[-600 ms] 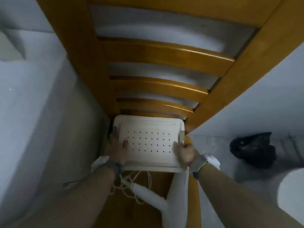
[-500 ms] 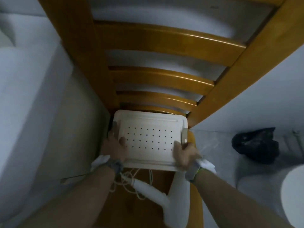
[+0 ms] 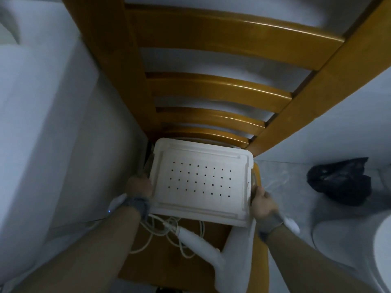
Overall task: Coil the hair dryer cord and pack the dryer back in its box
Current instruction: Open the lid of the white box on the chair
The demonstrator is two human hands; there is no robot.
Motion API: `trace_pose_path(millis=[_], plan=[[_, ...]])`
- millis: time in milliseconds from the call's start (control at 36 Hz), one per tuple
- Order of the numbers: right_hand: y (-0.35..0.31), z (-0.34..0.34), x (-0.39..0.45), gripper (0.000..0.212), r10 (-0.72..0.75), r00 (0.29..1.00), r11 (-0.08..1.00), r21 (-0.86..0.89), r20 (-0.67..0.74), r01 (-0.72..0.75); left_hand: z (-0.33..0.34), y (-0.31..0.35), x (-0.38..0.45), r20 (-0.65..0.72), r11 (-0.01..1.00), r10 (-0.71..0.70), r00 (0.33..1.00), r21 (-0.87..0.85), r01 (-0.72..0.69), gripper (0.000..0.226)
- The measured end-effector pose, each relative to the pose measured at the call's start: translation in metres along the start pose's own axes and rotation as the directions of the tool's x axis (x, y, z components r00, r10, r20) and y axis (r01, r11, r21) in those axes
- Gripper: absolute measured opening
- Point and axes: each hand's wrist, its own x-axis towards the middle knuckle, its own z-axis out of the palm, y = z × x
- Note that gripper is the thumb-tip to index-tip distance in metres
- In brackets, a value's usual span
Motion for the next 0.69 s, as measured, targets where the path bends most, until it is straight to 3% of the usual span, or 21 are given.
trace_pose_path(millis=[139, 250, 361, 472, 556, 694], plan=[[-0.015, -0.02, -0.013, 0.047, 0.142, 0.987, 0.981, 0.141, -0.073, -0.131, -0.007, 0.005, -0.037, -0.074, 0.994, 0.079, 0.994, -0.075, -0.084, 0.051], [-0.012, -0.018, -0.032, 0.053, 0.212, 0.966, 0.948, 0.211, 0.149, -0.24, -0.006, 0.001, -0.062, 0.104, 0.996, 0.018, 0.994, 0.086, -0.027, 0.062], [-0.02, -0.012, -0.046, 0.05, 0.258, 0.947, 0.935, 0.198, 0.193, -0.295, -0.011, 0.002, -0.077, 0.187, 0.999, -0.009, 0.982, -0.031, 0.016, 0.05], [-0.029, -0.015, -0.052, 0.04, 0.188, 0.979, 0.977, 0.091, 0.074, -0.194, -0.019, 0.005, -0.088, 0.135, 0.986, 0.035, 0.99, -0.168, -0.012, 0.047], [-0.032, -0.031, -0.059, 0.049, 0.061, 0.995, 0.992, 0.109, 0.079, -0.069, -0.027, 0.009, -0.097, 0.054, 0.967, 0.092, 0.994, -0.243, -0.076, 0.046], [-0.047, -0.071, -0.071, 0.052, -0.185, 0.979, 0.968, 0.19, 0.09, 0.166, -0.046, 0.026, -0.094, -0.024, 0.83, 0.232, 0.973, -0.517, -0.211, 0.035]])
